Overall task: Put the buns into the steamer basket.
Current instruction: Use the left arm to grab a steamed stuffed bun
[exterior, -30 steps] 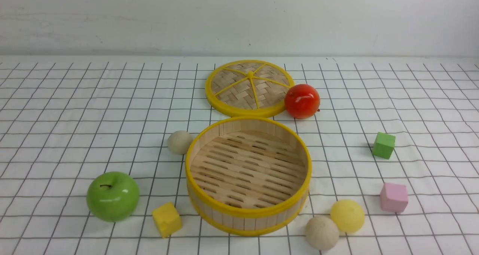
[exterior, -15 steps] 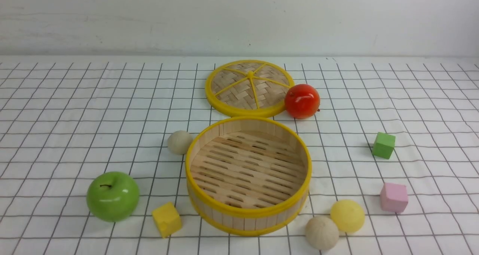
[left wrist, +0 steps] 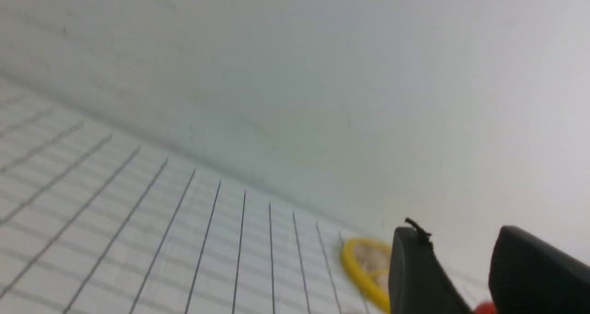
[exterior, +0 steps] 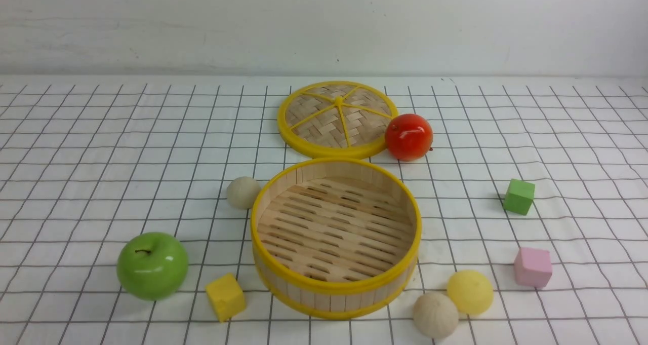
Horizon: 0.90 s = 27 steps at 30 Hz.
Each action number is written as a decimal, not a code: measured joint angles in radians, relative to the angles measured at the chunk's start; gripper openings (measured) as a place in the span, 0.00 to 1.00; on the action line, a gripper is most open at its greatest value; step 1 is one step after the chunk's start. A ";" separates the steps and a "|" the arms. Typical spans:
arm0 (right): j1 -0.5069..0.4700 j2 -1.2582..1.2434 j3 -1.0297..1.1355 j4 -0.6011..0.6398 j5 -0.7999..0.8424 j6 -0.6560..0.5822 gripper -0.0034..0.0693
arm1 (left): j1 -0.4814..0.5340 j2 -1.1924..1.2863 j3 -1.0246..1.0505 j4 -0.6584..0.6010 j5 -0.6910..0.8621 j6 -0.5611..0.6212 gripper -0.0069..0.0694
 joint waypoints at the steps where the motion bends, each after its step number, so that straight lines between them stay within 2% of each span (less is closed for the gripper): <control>1: 0.000 0.000 0.000 0.000 0.000 0.000 0.38 | 0.000 0.000 -0.014 0.004 -0.004 0.000 0.40; 4: 0.000 0.000 0.000 0.000 0.000 0.000 0.38 | 0.000 0.006 -0.106 0.041 0.026 -0.001 0.40; 8: 0.000 0.000 0.000 0.000 0.000 0.001 0.38 | 0.000 0.115 -0.340 0.083 0.186 -0.008 0.40; 11: 0.000 0.000 0.000 0.000 0.000 0.001 0.38 | 0.000 0.245 -0.534 0.090 0.426 -0.009 0.40; 12: 0.000 0.000 0.000 0.000 0.000 0.001 0.38 | 0.000 0.261 -0.543 0.090 0.441 -0.009 0.40; 15: 0.000 0.000 0.000 0.000 0.000 0.001 0.38 | 0.000 0.395 -0.639 0.090 0.675 -0.010 0.40; 19: 0.000 0.000 0.000 0.000 0.000 0.001 0.38 | 0.000 0.496 -0.650 0.060 0.741 -0.010 0.40; 27: 0.000 0.000 0.000 0.000 0.000 0.001 0.38 | 0.000 0.799 -0.663 -0.010 0.740 -0.010 0.40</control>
